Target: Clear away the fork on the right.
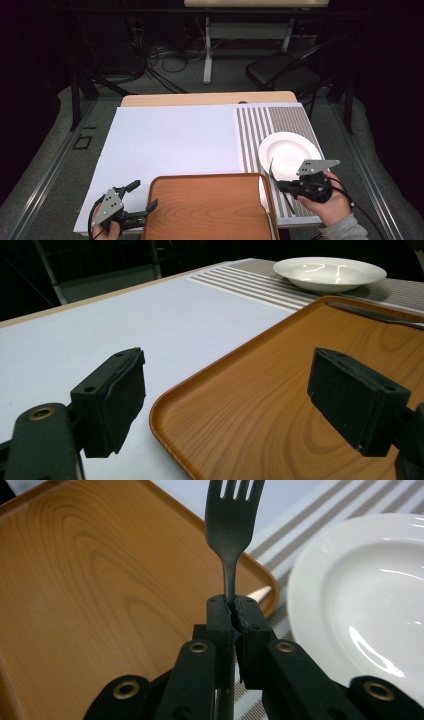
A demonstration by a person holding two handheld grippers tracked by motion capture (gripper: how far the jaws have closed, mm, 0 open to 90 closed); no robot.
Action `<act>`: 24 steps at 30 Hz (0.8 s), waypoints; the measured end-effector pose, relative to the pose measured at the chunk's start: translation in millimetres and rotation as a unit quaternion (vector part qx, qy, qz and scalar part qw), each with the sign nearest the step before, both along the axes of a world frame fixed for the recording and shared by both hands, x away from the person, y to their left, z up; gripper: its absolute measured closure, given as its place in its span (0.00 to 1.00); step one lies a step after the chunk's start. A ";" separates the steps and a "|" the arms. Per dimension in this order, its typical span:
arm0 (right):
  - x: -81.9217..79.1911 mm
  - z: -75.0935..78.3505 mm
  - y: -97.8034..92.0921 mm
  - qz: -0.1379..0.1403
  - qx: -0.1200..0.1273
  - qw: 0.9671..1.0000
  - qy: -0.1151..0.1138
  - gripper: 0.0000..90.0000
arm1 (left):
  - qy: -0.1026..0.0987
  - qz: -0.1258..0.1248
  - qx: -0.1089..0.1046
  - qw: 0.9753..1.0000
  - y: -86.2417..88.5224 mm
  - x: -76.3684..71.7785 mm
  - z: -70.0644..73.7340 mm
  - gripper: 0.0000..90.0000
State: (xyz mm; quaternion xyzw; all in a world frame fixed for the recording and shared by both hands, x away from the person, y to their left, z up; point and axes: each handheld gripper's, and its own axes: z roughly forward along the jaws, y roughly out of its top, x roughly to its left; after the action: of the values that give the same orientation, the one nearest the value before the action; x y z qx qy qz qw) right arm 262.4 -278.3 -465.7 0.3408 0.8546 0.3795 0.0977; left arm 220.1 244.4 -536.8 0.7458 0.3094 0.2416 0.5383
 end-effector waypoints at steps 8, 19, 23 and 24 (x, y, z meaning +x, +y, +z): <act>-4.8 -1.9 34.6 0.042 -0.001 0.999 -0.010 0.95 | 0.000 0.001 -0.002 1.000 1.6 -0.2 0.1 0.18; -8.2 -2.4 70.6 0.087 -0.005 0.996 -0.021 0.95 | -0.002 0.001 -0.003 1.000 2.3 -0.7 0.4 0.18; -10.2 -2.4 74.2 0.094 -0.002 0.995 -0.023 0.95 | -0.002 0.001 -0.003 1.000 2.4 -0.9 0.5 0.18; -11.1 -1.9 74.6 0.095 -0.004 0.995 -0.021 0.95 | -0.002 0.001 -0.002 1.000 2.5 -0.8 0.5 0.18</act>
State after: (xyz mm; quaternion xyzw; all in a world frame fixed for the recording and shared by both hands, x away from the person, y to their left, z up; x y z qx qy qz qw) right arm 251.3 -203.6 -467.6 0.2493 0.8824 0.3908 0.0806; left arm 219.3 246.9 -536.3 0.7437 0.3094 0.2433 0.5404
